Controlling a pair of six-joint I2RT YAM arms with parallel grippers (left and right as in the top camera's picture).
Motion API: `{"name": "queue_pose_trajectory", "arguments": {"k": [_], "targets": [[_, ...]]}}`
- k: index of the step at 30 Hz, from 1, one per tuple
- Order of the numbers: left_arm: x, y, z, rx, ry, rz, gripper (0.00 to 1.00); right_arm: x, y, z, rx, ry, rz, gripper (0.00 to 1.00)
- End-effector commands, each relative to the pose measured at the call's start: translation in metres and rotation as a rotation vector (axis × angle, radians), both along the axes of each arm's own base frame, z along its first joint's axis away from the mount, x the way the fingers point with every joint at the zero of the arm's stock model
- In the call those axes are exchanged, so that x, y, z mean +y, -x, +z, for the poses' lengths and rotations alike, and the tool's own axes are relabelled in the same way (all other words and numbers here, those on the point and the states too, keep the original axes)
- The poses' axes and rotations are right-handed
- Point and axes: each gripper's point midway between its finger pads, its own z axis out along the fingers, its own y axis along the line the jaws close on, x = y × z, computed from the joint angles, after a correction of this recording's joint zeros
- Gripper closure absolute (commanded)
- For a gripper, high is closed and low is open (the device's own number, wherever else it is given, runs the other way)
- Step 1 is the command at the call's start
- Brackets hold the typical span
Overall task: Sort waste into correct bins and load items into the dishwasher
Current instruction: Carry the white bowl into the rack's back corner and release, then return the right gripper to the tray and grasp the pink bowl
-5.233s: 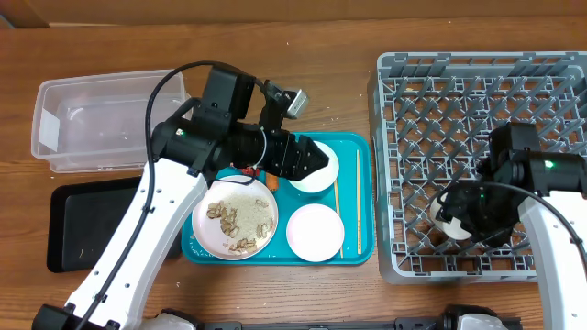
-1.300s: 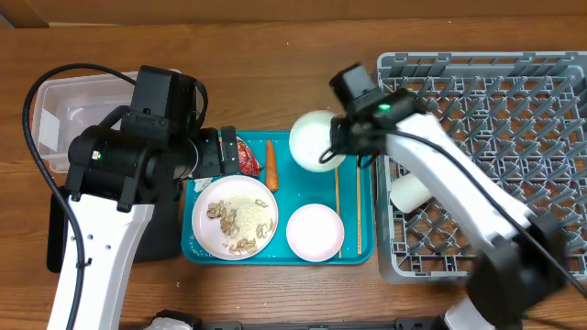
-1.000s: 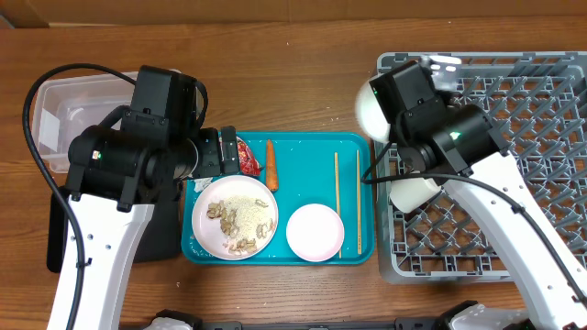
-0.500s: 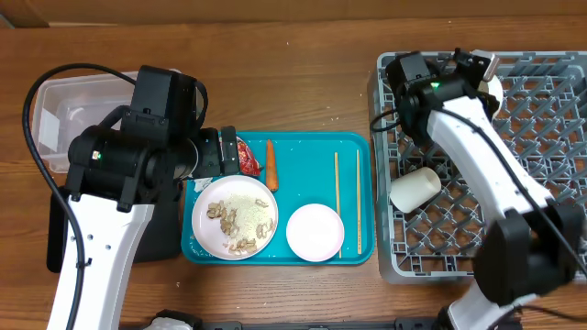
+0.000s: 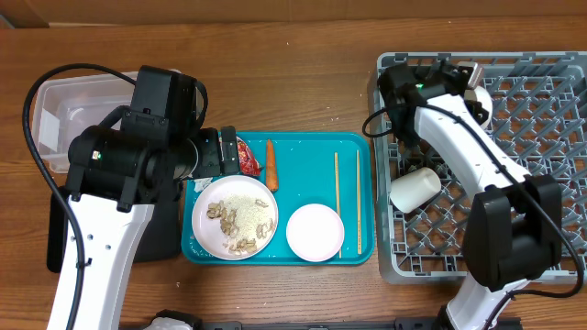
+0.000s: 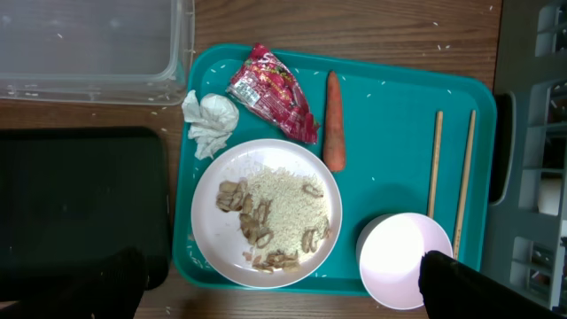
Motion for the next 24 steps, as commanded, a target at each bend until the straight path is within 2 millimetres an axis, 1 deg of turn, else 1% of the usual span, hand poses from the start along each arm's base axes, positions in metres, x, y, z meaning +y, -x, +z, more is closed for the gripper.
{"name": "queue_pose_trajectory", "arguments": {"k": [1, 5, 8, 10, 20, 24], "targets": [[0.002, -0.002, 0.000, 0.003, 0.004, 0.021, 0.00, 0.011, 0.003, -0.017, 0.051, 0.003, 0.028, 0.95], [0.002, -0.002, 0.000, 0.003, 0.004, 0.021, 0.00, 0.017, 0.002, -0.009, 0.051, 0.053, 0.057, 0.96], [0.002, -0.002, 0.000, 0.003, 0.004, 0.021, 0.00, 0.016, 0.001, 0.006, 0.042, 0.149, 0.072, 0.96], [0.002, -0.002, 0.000, 0.003, 0.004, 0.021, 0.00, 0.015, 0.000, 0.010, 0.034, 0.161, 0.073, 0.96], [0.002, -0.002, 0.000, 0.003, 0.004, 0.021, 0.00, 0.002, 0.002, 0.008, 0.032, 0.153, 0.036, 0.96], [0.002, -0.002, 0.000, 0.003, 0.004, 0.021, 0.00, 0.002, 0.001, 0.008, 0.027, 0.152, 0.035, 0.96]]}}
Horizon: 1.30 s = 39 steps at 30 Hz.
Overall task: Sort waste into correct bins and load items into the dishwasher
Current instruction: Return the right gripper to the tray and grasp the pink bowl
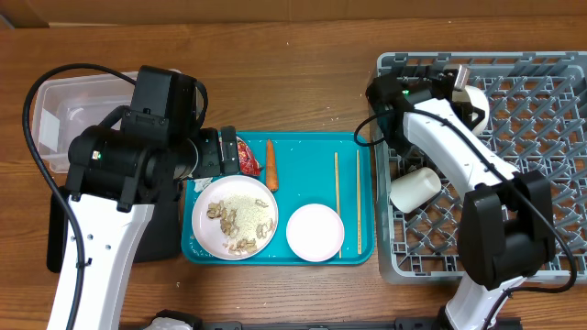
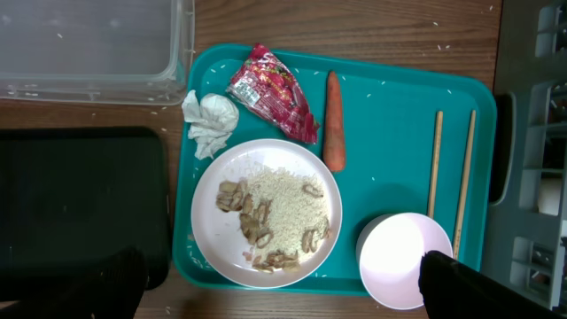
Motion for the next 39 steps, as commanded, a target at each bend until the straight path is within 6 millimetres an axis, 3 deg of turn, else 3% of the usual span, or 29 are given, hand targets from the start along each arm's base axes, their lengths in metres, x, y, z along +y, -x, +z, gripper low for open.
{"name": "queue_pose_trajectory", "arguments": {"k": [1, 9, 21, 23, 27, 30, 35, 37, 39], "targets": [[0.002, -0.002, 0.000, 0.003, 0.004, 0.021, 0.00, -0.002, -0.002, 0.001, -0.016, 0.025, -0.001, 0.96], [0.002, -0.002, 0.000, 0.003, 0.004, 0.021, 0.00, 0.004, -0.001, -0.009, -0.003, -0.029, 0.001, 0.96], [0.002, -0.002, 0.000, 0.003, 0.004, 0.021, 0.00, 0.048, -0.001, -0.009, 0.026, -0.021, 0.121, 0.91], [0.002, -0.002, 0.000, 0.003, 0.004, 0.021, 0.00, 0.052, 0.003, -0.011, 0.060, -0.026, 0.129, 0.81], [0.002, -0.002, 0.000, 0.003, 0.004, 0.021, 0.00, 0.064, 0.017, -0.002, 0.067, -0.041, 0.139, 0.43], [0.002, -0.002, 0.000, 0.003, 0.004, 0.021, 0.00, 0.080, 0.023, 0.004, 0.060, -0.142, 0.154, 0.32], [0.002, -0.002, 0.000, 0.003, 0.004, 0.021, 0.00, 0.118, 0.031, 0.007, 0.108, -0.347, 0.229, 0.31], [0.002, -0.002, 0.000, 0.003, 0.004, 0.021, 0.00, 0.135, 0.036, 0.006, 0.120, -0.443, 0.251, 0.26], [0.002, -0.002, 0.000, 0.003, 0.004, 0.021, 0.00, 0.161, 0.044, 0.000, 0.197, -0.574, 0.314, 0.26]]}}
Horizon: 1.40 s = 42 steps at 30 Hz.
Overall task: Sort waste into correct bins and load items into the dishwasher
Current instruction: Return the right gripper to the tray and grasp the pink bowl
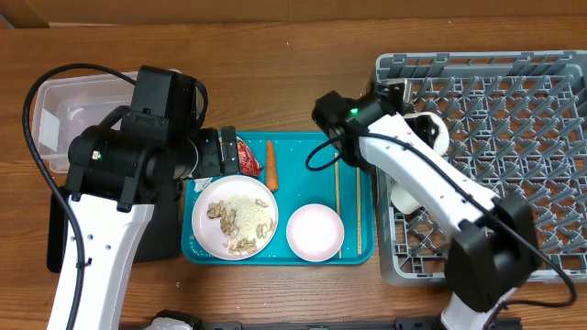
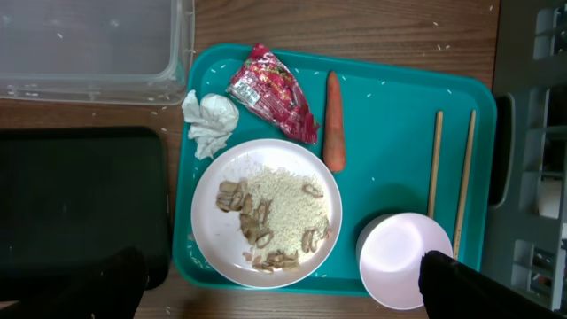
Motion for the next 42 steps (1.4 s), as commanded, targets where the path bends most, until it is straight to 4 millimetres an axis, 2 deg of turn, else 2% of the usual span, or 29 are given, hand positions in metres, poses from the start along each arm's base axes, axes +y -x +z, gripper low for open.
{"name": "queue_pose_trajectory", "arguments": {"k": [1, 5, 6, 8, 13, 17, 20, 24, 26, 30, 32, 34, 39, 41, 42], "targets": [[0.002, -0.002, 0.000, 0.003, 0.004, 0.021, 0.00, 0.056, 0.020, -0.002, 0.139, -0.328, 0.138, 0.26], [0.002, -0.002, 0.000, 0.003, 0.004, 0.021, 0.00, 0.135, 0.055, -0.022, 0.407, -0.684, 0.378, 0.33], [0.002, -0.002, 0.000, 0.003, 0.004, 0.021, 0.00, 0.149, 0.066, -0.024, 0.466, -0.752, 0.420, 0.35], [0.002, -0.002, 0.000, 0.003, 0.004, 0.021, 0.00, 0.160, 0.078, -0.027, 0.523, -0.811, 0.440, 0.36], [0.002, -0.002, 0.000, 0.003, 0.004, 0.021, 0.00, 0.153, 0.098, -0.050, 0.625, -0.803, 0.428, 0.35], [0.002, -0.002, 0.000, 0.003, 0.004, 0.021, 0.00, 0.151, 0.121, -0.080, 0.737, -0.828, 0.447, 0.34], [0.002, -0.002, 0.000, 0.003, 0.004, 0.021, 0.00, 0.142, 0.133, -0.103, 0.774, -0.812, 0.422, 0.35], [0.002, -0.002, 0.000, 0.003, 0.004, 0.021, 0.00, 0.138, 0.138, -0.127, 0.775, -0.812, 0.421, 0.35], [0.002, -0.002, 0.000, 0.003, 0.004, 0.021, 0.00, 0.139, 0.137, -0.134, 0.765, -0.818, 0.429, 0.39], [0.002, -0.002, 0.000, 0.003, 0.004, 0.021, 0.00, 0.143, 0.132, -0.136, 0.743, -0.829, 0.454, 0.72], [0.002, -0.002, 0.000, 0.003, 0.004, 0.021, 0.00, 0.146, 0.128, -0.136, 0.725, -0.837, 0.466, 0.81], [0.002, -0.002, 0.000, 0.003, 0.004, 0.021, 0.00, 0.147, 0.122, -0.133, 0.696, -0.828, 0.475, 0.95], [0.002, -0.002, 0.000, 0.003, 0.004, 0.021, 0.00, 0.146, 0.100, -0.106, 0.560, -0.799, 0.506, 0.96], [0.002, -0.002, 0.000, 0.003, 0.004, 0.021, 0.00, 0.148, 0.098, -0.100, 0.535, -0.810, 0.520, 0.87], [0.002, -0.002, 0.000, 0.003, 0.004, 0.021, 0.00, 0.148, 0.098, -0.100, 0.537, -0.810, 0.519, 0.86]]}}
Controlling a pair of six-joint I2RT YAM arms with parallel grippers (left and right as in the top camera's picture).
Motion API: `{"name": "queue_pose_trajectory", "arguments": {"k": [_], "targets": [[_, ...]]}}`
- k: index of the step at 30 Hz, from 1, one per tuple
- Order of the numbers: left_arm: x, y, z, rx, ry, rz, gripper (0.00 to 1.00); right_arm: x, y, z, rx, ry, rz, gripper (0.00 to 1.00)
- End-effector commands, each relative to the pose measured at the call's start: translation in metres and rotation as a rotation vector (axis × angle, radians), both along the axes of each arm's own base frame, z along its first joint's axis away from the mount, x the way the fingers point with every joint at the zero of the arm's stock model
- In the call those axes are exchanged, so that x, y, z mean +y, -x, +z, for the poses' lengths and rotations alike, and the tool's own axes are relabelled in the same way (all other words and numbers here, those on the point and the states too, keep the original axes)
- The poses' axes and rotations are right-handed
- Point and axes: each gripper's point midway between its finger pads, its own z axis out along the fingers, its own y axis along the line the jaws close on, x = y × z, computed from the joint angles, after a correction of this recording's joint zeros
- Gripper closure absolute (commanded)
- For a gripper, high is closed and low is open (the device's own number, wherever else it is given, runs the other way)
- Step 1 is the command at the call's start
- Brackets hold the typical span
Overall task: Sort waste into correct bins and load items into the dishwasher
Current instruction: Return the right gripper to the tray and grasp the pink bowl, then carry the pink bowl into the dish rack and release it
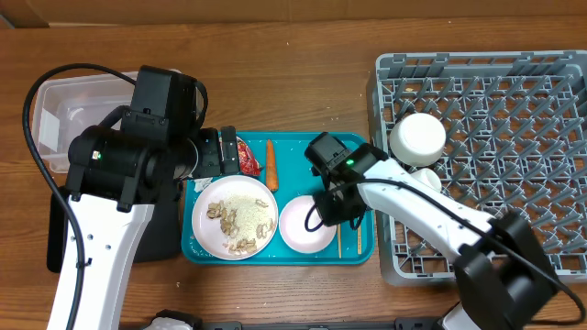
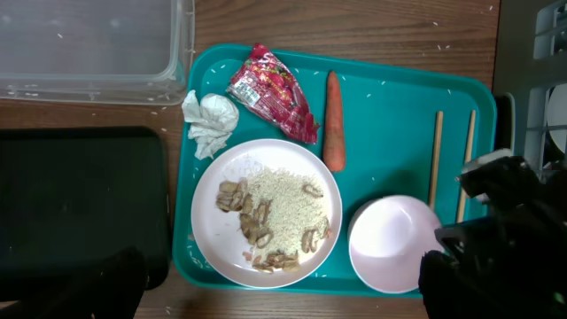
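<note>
On the teal tray (image 2: 390,106) lie a red wrapper (image 2: 273,93), a crumpled tissue (image 2: 210,124), a carrot (image 2: 333,120), a plate of food scraps (image 2: 266,213), a white bowl (image 2: 394,244) and two chopsticks (image 2: 435,155). My right gripper (image 1: 336,207) is down at the bowl's (image 1: 305,225) right rim, and its jaws are hidden. High over the tray's near edge, my left gripper (image 2: 275,292) hangs open and empty. Two white cups (image 1: 418,136) sit in the grey dish rack (image 1: 514,183).
A clear plastic bin (image 1: 55,110) stands at the back left. In front of it, left of the tray, is a black bin (image 2: 80,204). The rack fills the table's right side, close against the tray's right edge.
My right gripper has gone from above the tray's back right corner down to the bowl's right rim. The bowl sits slightly further left. The left arm has not moved.
My right gripper was at the rack's back left with a white cup, and was still there a moment later. Then the cup stood in the rack and the arm was over the tray's back edge. Now it is at the bowl.
</note>
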Motion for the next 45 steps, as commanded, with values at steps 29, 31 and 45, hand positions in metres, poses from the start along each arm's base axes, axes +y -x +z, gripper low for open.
{"name": "queue_pose_trajectory", "arguments": {"k": [29, 31, 45], "targets": [[0.002, -0.002, 0.000, 0.003, 0.004, 0.021, 0.00, 0.005, -0.029, 0.013, -0.137, -0.002, -0.012, 0.96], [0.002, -0.002, 0.000, 0.003, 0.004, 0.021, 0.00, 0.003, -0.042, 0.042, -0.217, 0.004, -0.023, 0.96], [0.002, -0.002, 0.000, 0.003, 0.004, 0.021, 0.00, -0.223, -0.115, 0.245, -1.096, 0.922, -0.708, 0.96]]}}
